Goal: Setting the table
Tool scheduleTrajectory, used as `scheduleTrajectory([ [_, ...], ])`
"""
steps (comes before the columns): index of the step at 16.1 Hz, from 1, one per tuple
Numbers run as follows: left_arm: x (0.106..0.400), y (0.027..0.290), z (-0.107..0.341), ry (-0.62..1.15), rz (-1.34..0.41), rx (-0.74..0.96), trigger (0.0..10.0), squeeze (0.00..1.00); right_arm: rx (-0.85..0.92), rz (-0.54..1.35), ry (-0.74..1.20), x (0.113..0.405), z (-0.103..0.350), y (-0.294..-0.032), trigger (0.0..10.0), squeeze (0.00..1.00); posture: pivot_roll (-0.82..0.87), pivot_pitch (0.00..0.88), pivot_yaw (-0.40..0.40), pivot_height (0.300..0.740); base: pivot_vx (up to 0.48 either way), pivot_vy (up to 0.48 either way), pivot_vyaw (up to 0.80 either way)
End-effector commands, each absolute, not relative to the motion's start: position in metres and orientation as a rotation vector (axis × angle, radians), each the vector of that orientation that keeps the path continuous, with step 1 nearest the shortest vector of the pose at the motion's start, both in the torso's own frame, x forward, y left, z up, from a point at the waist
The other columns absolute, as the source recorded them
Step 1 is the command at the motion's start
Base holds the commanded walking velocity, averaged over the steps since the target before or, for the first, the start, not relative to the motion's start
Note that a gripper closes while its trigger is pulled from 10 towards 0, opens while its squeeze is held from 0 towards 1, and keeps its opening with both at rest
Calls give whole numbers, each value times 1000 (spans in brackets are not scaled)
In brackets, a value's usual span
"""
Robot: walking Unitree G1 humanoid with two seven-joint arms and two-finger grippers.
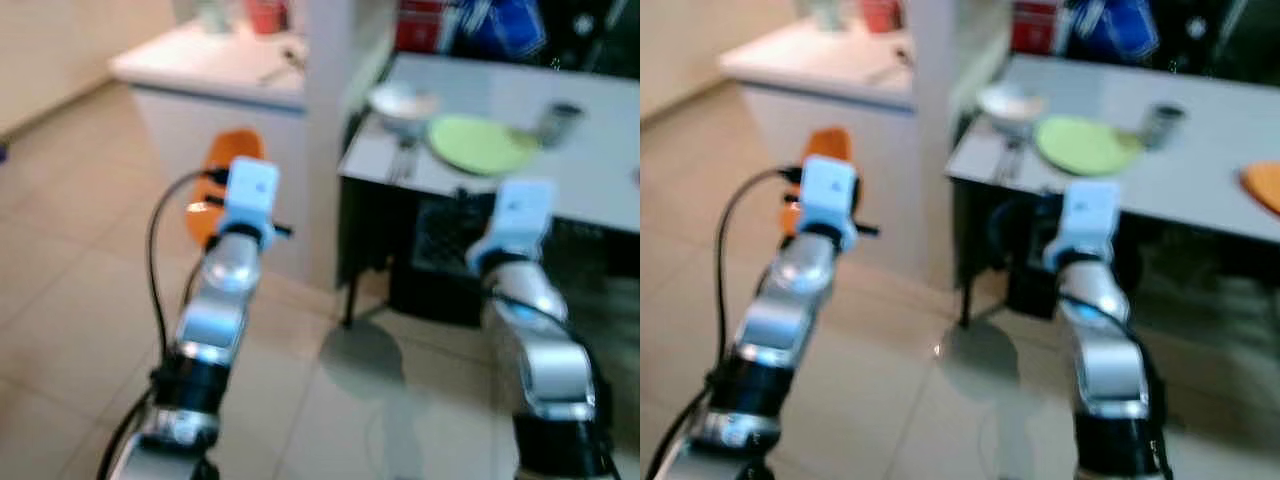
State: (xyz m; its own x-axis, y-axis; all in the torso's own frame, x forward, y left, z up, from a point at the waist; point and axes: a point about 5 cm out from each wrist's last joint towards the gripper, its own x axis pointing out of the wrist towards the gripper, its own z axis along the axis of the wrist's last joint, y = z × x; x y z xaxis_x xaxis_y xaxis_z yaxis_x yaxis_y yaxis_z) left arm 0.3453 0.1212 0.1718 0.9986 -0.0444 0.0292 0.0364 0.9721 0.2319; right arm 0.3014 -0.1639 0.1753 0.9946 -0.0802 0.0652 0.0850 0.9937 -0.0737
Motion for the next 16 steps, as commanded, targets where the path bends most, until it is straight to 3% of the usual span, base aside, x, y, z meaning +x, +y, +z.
scheduleTrajectory([
  [1,347,114,185,-99,-46,230,10000,0,-92,-103,-66,301,179,-171,10000,0,-108,0,44,740,0,-458,0],
  [8,342,119,180,-95,-22,224,10000,0,-75,-99,-45,307,177,-169,10000,0,-92,0,14,740,0,-458,0],
  [16,341,120,177,-95,-36,256,10000,0,-41,-126,-31,304,171,-168,10000,0,-93,0,49,740,0,-458,0],
])
